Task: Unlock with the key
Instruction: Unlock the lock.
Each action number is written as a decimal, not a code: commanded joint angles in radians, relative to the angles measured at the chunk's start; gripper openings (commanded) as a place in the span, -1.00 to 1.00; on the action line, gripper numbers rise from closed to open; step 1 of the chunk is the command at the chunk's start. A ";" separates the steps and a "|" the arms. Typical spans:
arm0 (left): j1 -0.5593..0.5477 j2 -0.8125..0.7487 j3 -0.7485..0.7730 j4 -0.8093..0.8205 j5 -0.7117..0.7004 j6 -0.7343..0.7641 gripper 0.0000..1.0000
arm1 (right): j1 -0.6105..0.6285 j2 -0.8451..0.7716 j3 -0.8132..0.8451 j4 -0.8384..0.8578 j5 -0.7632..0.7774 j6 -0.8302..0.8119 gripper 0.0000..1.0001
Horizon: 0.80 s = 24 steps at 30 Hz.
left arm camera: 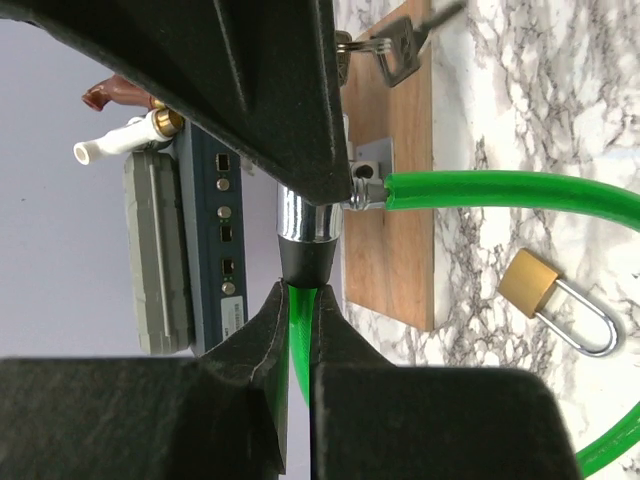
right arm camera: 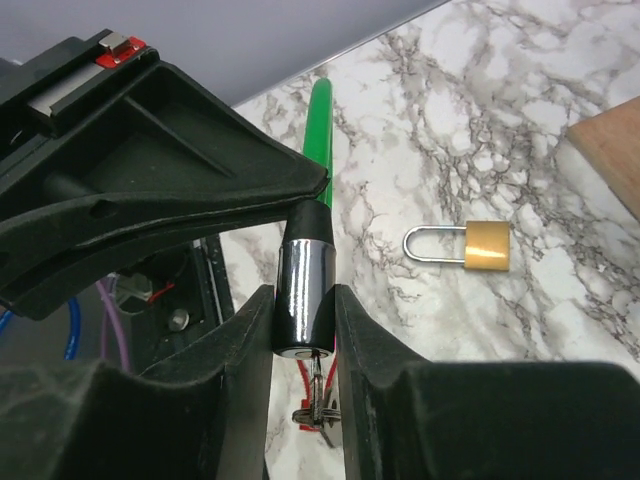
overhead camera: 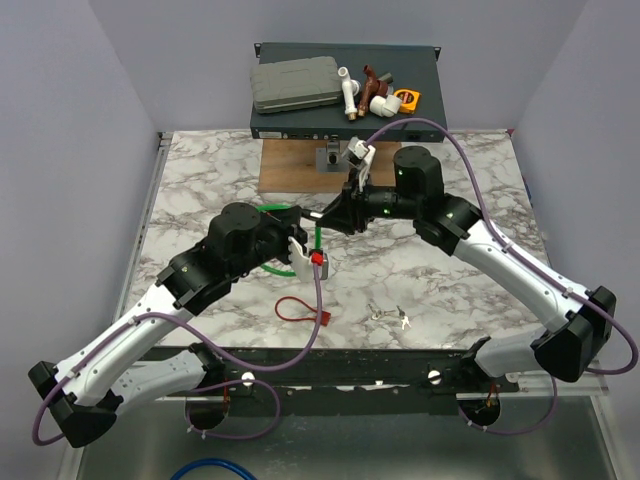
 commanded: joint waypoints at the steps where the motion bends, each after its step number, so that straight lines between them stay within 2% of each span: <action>1: -0.006 0.012 0.118 -0.032 0.067 -0.095 -1.00 | -0.004 0.022 -0.008 -0.023 -0.165 -0.004 -0.51; 5: -0.005 0.052 0.203 -0.153 0.099 -0.212 -1.00 | -0.004 0.009 -0.021 -0.013 -0.187 0.001 -0.78; 8: -0.004 0.065 0.231 -0.210 0.123 -0.283 -0.99 | -0.004 -0.014 -0.038 0.006 -0.173 0.000 -0.88; 10: -0.003 0.075 0.248 -0.253 0.137 -0.318 -0.71 | -0.004 -0.038 -0.053 0.027 -0.158 -0.001 -0.93; 12: 0.004 0.095 0.280 -0.316 0.149 -0.351 -0.34 | -0.004 -0.062 -0.066 0.040 -0.140 -0.008 -0.98; 14: 0.034 0.124 0.334 -0.393 0.182 -0.401 0.13 | -0.004 -0.079 -0.071 0.035 -0.130 -0.022 -0.99; 15: 0.063 0.144 0.361 -0.419 0.209 -0.443 0.27 | -0.004 -0.085 -0.072 0.029 -0.128 -0.032 -0.99; 18: 0.164 0.198 0.450 -0.513 0.321 -0.524 0.50 | -0.004 -0.099 -0.071 0.011 -0.133 -0.050 -0.99; 20: 0.229 0.228 0.488 -0.568 0.400 -0.545 0.57 | -0.004 -0.104 -0.071 0.008 -0.144 -0.055 -0.99; 24: 0.261 0.291 0.544 -0.732 0.574 -0.530 0.68 | -0.005 -0.098 -0.058 -0.004 -0.164 -0.064 -0.98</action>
